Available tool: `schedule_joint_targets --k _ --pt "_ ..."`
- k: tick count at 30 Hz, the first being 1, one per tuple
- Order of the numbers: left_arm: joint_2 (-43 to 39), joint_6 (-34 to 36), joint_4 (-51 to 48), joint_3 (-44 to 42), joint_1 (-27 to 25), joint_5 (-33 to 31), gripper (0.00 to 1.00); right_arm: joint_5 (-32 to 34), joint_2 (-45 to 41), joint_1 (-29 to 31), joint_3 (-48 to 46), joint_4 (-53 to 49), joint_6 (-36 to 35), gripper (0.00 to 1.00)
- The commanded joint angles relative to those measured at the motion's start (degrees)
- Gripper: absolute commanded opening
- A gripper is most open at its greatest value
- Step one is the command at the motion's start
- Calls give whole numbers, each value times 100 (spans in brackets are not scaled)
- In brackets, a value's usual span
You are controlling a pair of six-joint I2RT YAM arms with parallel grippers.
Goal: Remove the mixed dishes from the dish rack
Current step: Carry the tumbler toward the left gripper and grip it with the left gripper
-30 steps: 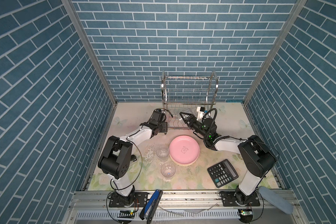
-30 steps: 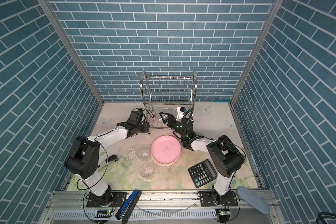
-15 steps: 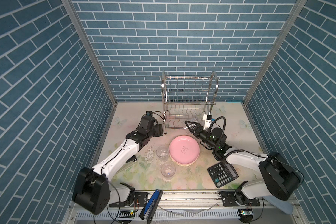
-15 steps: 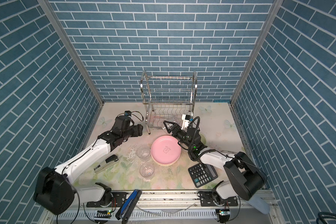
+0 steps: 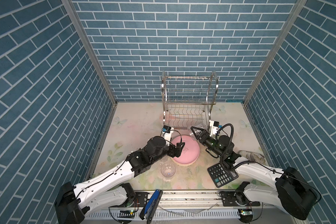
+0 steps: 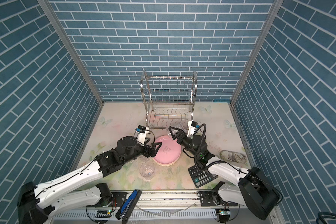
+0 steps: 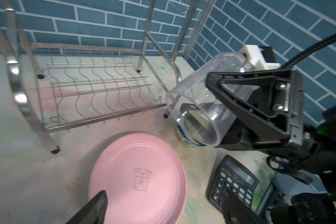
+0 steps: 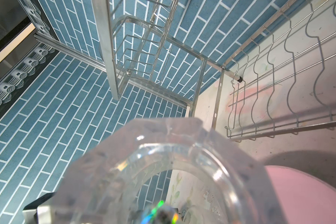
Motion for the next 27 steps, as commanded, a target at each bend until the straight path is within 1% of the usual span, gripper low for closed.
schedule_joint_targets --k 1,6,8,10,14,16,17,19,23,27 --pt "185 33 927 -13 -236 102 92 0 -159 63 -61 519 421 11" --pt "541 274 1229 194 -299 157 90 -61 -125 69 -44 728 791 12" --pt "710 357 1233 326 -295 42 85 -96 -101 77 -30 832 890 12" --pt "877 440 1276 480 -296 11 74 -137 -96 78 -24 866 958 12" --pt "1216 592 1363 807 -294 106 66 -155 -105 84 -12 875 1032 12" --pt "1342 619 1435 902 -293 99 58 -164 -114 78 -18 917 1058 11" --pt "1384 628 1500 926 -289 81 52 -159 -114 78 -18 930 1072 11" --pt "1459 639 1618 967 -290 33 45 -175 -106 78 -16 971 1103 11" --pt "1592 658 1859 1044 -284 28 35 -205 -20 78 -14 1078 1213 11" --pt "1716 584 2178 1059 -291 128 31 -255 232 76 15 1476 1457 11"
